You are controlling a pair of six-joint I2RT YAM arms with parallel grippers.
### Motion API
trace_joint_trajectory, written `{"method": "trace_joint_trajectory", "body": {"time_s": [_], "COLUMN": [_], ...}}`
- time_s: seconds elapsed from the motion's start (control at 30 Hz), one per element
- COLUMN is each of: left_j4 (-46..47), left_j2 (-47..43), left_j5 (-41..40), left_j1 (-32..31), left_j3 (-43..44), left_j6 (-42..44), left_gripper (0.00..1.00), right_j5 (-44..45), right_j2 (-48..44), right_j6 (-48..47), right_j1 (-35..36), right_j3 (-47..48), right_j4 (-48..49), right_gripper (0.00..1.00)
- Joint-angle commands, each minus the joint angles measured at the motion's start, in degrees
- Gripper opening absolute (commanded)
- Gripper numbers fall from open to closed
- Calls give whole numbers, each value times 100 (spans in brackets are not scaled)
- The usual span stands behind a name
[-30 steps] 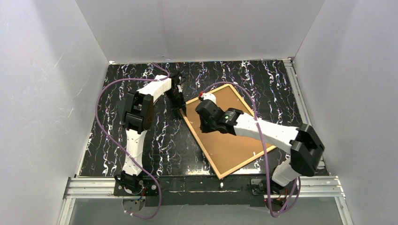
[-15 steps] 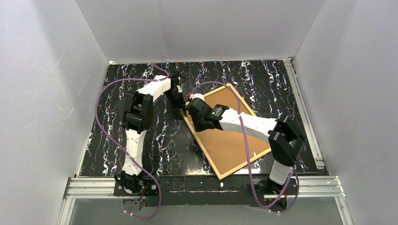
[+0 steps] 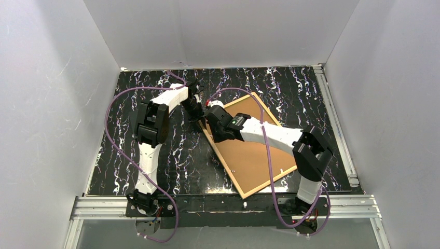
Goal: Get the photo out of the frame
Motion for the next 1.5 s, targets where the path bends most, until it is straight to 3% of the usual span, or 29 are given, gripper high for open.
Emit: {"method": "trace_joint_trajectory", "body": {"time_s": [0.0, 0.3, 0.7, 0.97, 1.07, 1.17, 1.3, 1.43, 1.47], "left_j4": [-861, -825, -825, -922, -985, -1166, -1281, -995, -977], "left_j2": [103, 103, 94, 155, 195, 318, 402, -215, -427], "left_j5": [303, 343, 356, 282, 205, 61, -123, -232, -265], "left_j1": [-137, -137, -138, -137, -137, -137, -137, -137, -137], "left_j3": [-320, -353, -345, -191, -18, 294, 592, 77, -73], "left_j6": [145, 127, 121, 130, 234, 434, 449, 253, 216], "left_gripper": [0, 0, 0, 0, 7, 17, 45, 64, 76], "right_j5": [-55, -103, 464, 253, 336, 299, 386, 348, 279], "right_j2": [178, 435, 627, -167, -837, -1815, -3021, -4159, -4420], "right_j6": [-95, -194, -125, -189, -118, 33, 386, 967, 1079], "right_j1": [-60, -107, -153, -158, -154, -156, -153, -154, -153], "right_j3": [307, 583, 943, 693, 481, -310, -1329, -2521, -2814], "right_j4": [298, 376, -144, 24, -163, -9, -125, -286, -210], "right_gripper": [1, 1, 1, 1, 1, 1, 1, 1, 1]}}
